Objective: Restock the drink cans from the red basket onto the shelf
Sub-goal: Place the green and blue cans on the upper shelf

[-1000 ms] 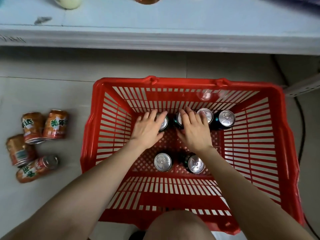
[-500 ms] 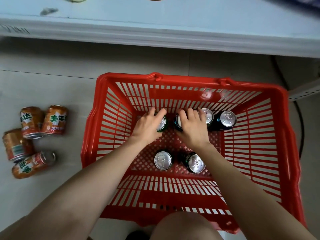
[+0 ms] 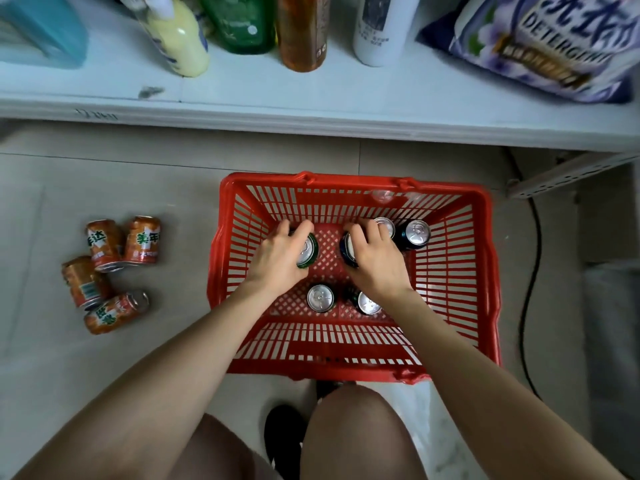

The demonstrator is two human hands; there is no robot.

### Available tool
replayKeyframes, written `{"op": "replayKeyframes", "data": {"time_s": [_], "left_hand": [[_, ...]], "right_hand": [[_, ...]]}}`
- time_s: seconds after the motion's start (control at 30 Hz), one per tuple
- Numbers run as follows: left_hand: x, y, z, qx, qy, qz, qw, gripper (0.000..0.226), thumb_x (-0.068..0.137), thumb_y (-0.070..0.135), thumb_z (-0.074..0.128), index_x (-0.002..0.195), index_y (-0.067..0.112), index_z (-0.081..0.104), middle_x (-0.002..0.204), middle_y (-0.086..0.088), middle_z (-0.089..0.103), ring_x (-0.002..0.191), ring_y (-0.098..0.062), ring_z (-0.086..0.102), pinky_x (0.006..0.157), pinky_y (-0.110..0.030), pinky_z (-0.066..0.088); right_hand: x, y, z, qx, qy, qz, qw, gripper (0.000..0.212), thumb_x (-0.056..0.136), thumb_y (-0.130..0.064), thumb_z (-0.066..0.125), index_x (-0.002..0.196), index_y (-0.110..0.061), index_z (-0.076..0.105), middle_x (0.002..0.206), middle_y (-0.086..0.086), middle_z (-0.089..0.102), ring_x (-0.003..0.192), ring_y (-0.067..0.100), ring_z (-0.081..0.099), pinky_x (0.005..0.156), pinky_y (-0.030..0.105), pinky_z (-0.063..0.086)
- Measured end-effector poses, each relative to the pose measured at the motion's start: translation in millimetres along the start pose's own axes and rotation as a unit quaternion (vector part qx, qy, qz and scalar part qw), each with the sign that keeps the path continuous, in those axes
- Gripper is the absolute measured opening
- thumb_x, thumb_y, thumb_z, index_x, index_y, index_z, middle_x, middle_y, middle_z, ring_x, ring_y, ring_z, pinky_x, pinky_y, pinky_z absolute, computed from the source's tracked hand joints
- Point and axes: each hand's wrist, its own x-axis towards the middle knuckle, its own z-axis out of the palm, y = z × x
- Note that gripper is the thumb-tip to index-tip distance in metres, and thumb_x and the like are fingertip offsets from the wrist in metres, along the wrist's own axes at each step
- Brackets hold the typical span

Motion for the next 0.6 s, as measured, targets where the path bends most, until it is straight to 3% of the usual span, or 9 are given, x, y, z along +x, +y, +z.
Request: {"op": "replayKeyframes", "data": {"time_s": [0.4,0.6], "left_hand": [[-98,59,-149,0.001,0.004,-0.004,1.000,0.066,0.074,0.022,0.081,0.127,0.021,0.043,0.116,-0.013,0.054,0.092,-0.035,0.067,0.073,-0.040,0.057],[-153,88,-232,0.007,0.010,0.013,1.000,0.070,0.071,0.022,0.081,0.126,0.027,0.038,0.116,-0.010,0.053,0.088,-0.033,0.067,0.068,-0.040,0.054]], "right_hand": [[-55,-52,-181,-0.007,-0.039,-0.013,0.999,0.058,0.069,-0.023,0.082,0.118,-0.009,0.053,0.110,0.013,0.054,0.101,0.032,0.053,0.063,0.040,0.053],[-93,-77,-288,-0.005,-0.015,-0.018,1.000,0.062,0.070,-0.028,0.082,0.121,-0.010,0.051,0.113,0.013,0.054,0.101,0.032,0.051,0.062,0.042,0.056]]}}
